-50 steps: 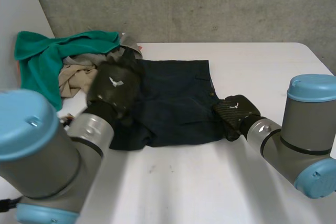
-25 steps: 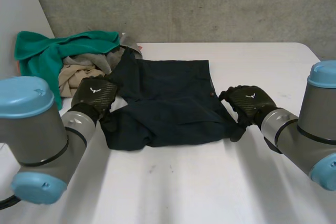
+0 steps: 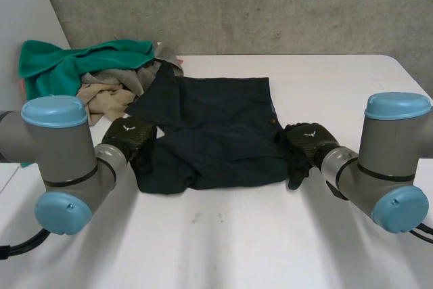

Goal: Fold the laundry.

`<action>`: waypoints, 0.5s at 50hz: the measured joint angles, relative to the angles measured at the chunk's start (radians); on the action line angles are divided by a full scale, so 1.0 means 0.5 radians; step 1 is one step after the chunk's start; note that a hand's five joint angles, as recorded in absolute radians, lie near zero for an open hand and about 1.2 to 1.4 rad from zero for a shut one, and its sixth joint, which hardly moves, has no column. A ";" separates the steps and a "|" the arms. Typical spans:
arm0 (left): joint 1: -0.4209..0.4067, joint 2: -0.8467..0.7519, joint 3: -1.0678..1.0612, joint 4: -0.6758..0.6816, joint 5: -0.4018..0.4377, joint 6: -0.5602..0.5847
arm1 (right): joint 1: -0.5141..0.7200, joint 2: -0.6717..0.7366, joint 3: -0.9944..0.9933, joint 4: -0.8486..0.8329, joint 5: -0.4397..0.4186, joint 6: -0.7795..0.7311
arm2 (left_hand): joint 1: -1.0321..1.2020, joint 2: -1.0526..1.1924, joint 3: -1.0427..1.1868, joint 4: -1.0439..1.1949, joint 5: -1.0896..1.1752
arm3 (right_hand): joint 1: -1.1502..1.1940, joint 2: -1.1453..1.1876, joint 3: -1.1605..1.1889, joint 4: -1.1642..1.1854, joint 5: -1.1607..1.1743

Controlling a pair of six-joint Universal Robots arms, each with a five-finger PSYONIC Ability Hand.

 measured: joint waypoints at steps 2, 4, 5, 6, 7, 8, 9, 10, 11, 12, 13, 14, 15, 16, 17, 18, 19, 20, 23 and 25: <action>-0.003 0.001 0.000 -0.009 0.006 -0.008 | 0.002 0.023 -0.018 -0.006 0.000 -0.003 | 0.017 0.016 0.018 0.017 0.017 | 0.015 0.015 0.049 0.016 0.048; -0.005 0.003 0.000 -0.014 0.009 -0.013 | 0.004 0.040 -0.031 -0.016 0.000 -0.005 | 0.271 0.267 0.246 0.246 0.244 | 0.118 0.136 0.189 0.170 0.174; -0.005 0.003 0.000 -0.015 0.009 -0.014 | 0.005 0.044 -0.034 -0.019 -0.001 -0.006 | 0.271 0.267 0.246 0.246 0.244 | 0.118 0.136 0.189 0.170 0.174; -0.005 0.004 0.002 -0.018 0.010 -0.017 | 0.010 0.057 -0.045 -0.035 -0.003 -0.010 | 0.522 0.505 0.488 0.492 0.489 | 0.205 0.221 0.275 0.256 0.252; -0.005 0.004 0.004 -0.018 0.010 -0.018 | 0.012 0.063 -0.050 -0.046 -0.004 -0.012 | 0.626 0.612 0.609 0.614 0.609 | 0.461 0.543 0.572 0.560 0.526; -0.005 0.004 0.005 -0.019 0.010 -0.019 | 0.014 0.067 -0.053 -0.052 -0.005 -0.013 | 0.657 0.664 0.656 0.664 0.658 | 0.461 0.543 0.572 0.560 0.526; -0.005 0.003 0.007 -0.018 0.010 -0.019 | 0.017 0.073 -0.059 -0.064 -0.006 -0.016 | 0.657 0.664 0.656 0.664 0.658 | 0.638 0.764 0.762 0.750 0.704; -0.005 0.003 0.010 -0.018 0.009 -0.020 | 0.021 0.081 -0.065 -0.079 -0.008 -0.019 | 0.875 0.904 0.898 0.897 0.887 | 0.638 0.764 0.762 0.750 0.704; -0.005 0.002 0.013 -0.018 0.008 -0.020 | 0.022 0.087 -0.070 -0.087 -0.009 -0.021 | 0.917 0.981 0.973 0.988 0.959 | 0.940 1.168 1.166 1.156 1.096; -0.006 0.002 0.015 -0.018 0.007 -0.019 | 0.026 0.098 -0.080 -0.102 -0.009 -0.026 | 0.917 1.017 1.009 1.022 0.967 | 1.075 1.337 1.354 1.346 1.275; -0.007 0.004 0.016 -0.018 0.006 -0.018 | 0.028 0.105 -0.088 -0.110 -0.009 -0.030 | 0.917 1.022 1.014 1.029 0.967 | 1.274 1.680 1.683 1.683 1.592; -0.008 0.006 0.016 -0.018 0.005 -0.017 | 0.029 0.109 -0.095 -0.114 -0.008 -0.034 | 0.917 1.024 1.017 1.029 0.967 | 1.302 1.717 1.729 1.731 1.642; -0.009 0.009 0.016 -0.019 0.004 -0.016 | 0.030 0.110 -0.098 -0.115 -0.007 -0.036 | 0.917 1.024 1.017 1.029 0.967 | 1.316 1.746 1.759 1.767 1.679; -0.010 0.014 0.014 -0.019 0.004 -0.013 | 0.030 0.110 -0.103 -0.116 -0.006 -0.041 | 0.917 1.024 1.017 1.029 0.967 | 1.316 1.746 1.759 1.767 1.679; -0.010 0.014 0.014 -0.019 0.004 -0.013 | 0.030 0.110 -0.103 -0.116 -0.006 -0.041 | 0.917 1.024 1.017 1.029 0.967 | 1.316 1.746 1.759 1.767 1.679; -0.015 0.041 0.002 -0.023 0.002 -0.005 | 0.028 0.098 -0.114 -0.110 0.000 -0.061 | 0.917 1.025 1.017 1.029 0.967 | 1.343 1.755 1.786 1.797 1.717; -0.016 0.050 -0.002 -0.026 0.002 -0.003 | 0.027 0.096 -0.114 -0.108 0.000 -0.063 | 0.917 1.025 1.017 1.029 0.967 | 1.343 1.755 1.786 1.797 1.717; -0.018 0.070 -0.011 -0.030 0.003 0.000 | 0.026 0.084 -0.114 -0.103 0.001 -0.072 | 0.917 1.025 1.017 1.029 0.967 | 1.348 1.755 1.786 1.797 1.719; -0.023 0.148 -0.050 -0.055 0.006 0.010 | 0.015 0.010 -0.102 -0.069 0.004 -0.116 | 0.917 1.025 1.017 1.029 0.967 | 1.348 1.755 1.785 1.798 1.719; -0.032 0.273 -0.121 -0.098 0.012 0.030 | 0.004 -0.128 -0.070 0.008 0.004 -0.201 | 0.917 1.025 1.017 1.029 0.967 | 1.348 1.755 1.785 1.798 1.729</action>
